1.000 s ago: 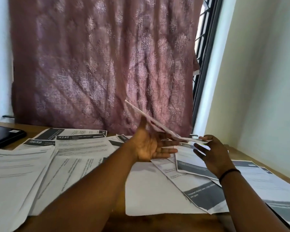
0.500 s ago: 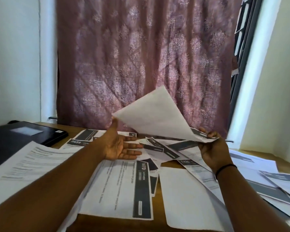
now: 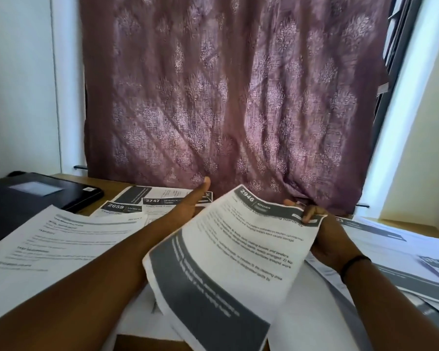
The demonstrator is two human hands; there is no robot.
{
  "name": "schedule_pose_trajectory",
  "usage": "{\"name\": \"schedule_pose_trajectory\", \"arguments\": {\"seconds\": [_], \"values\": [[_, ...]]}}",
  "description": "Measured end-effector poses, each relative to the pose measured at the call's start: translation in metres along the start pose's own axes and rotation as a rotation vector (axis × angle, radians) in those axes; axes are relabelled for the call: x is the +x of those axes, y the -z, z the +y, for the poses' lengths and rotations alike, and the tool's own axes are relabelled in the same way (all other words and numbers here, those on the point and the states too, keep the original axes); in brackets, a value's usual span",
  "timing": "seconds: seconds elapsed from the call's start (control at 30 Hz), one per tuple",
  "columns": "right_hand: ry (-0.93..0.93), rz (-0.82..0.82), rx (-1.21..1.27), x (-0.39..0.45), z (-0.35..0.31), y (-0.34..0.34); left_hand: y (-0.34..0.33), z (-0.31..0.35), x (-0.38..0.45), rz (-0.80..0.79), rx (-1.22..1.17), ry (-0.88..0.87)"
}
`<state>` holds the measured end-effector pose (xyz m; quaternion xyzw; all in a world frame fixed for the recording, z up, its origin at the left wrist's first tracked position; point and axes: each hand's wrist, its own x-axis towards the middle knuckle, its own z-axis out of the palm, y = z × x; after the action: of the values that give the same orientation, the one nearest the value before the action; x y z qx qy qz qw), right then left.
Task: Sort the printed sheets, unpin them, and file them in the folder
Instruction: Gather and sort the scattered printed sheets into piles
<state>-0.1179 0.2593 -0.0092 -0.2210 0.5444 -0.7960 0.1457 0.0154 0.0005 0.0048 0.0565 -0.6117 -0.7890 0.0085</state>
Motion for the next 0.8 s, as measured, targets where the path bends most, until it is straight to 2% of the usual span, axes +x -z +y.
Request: {"name": "schedule_pose_trajectory", "arguments": {"seconds": [0.03, 0.1, 0.13, 0.2, 0.23, 0.27, 0.33, 0.4, 0.43, 0.5, 0.67, 0.8], "values": [[0.002, -0.009, -0.007, 0.003, 0.002, 0.003, -0.005, -0.002, -0.004, -0.043, -0.036, 0.057], [0.045, 0.027, -0.164, 0.001, 0.003, 0.01, -0.011, -0.009, -0.012, -0.141, 0.068, 0.102], [0.1, 0.066, -0.333, 0.0, 0.004, 0.014, -0.006, -0.014, -0.009, -0.145, 0.156, 0.112], [0.234, 0.168, -0.843, -0.006, 0.0, 0.018, -0.002, -0.019, -0.005, -0.052, 0.253, 0.104], [0.218, 0.268, -1.109, -0.008, -0.003, 0.023, 0.0, -0.02, -0.001, -0.03, 0.241, 0.101], [0.096, 0.385, -1.348, -0.013, -0.008, 0.028, 0.0, -0.021, 0.0, 0.004, 0.279, 0.103], [-0.33, 0.575, -1.6, -0.024, -0.019, 0.04, 0.0, -0.026, 0.003, 0.066, 0.327, 0.112], [-0.617, 0.552, -1.571, -0.033, -0.025, 0.047, 0.001, -0.03, 0.004, 0.082, 0.327, 0.123], [-0.645, 0.495, -1.559, -0.034, -0.025, 0.051, 0.003, -0.03, 0.006, 0.08, 0.326, 0.122], [-0.609, 0.402, -1.555, -0.036, -0.026, 0.049, 0.003, -0.03, 0.009, 0.078, 0.335, 0.119], [-0.518, 0.496, -1.687, -0.039, -0.016, 0.029, 0.002, -0.031, 0.012, 0.135, 0.377, 0.11], [-0.309, 0.524, -1.825, -0.038, -0.011, 0.019, -0.002, -0.031, 0.012, 0.177, 0.39, 0.097]]}}
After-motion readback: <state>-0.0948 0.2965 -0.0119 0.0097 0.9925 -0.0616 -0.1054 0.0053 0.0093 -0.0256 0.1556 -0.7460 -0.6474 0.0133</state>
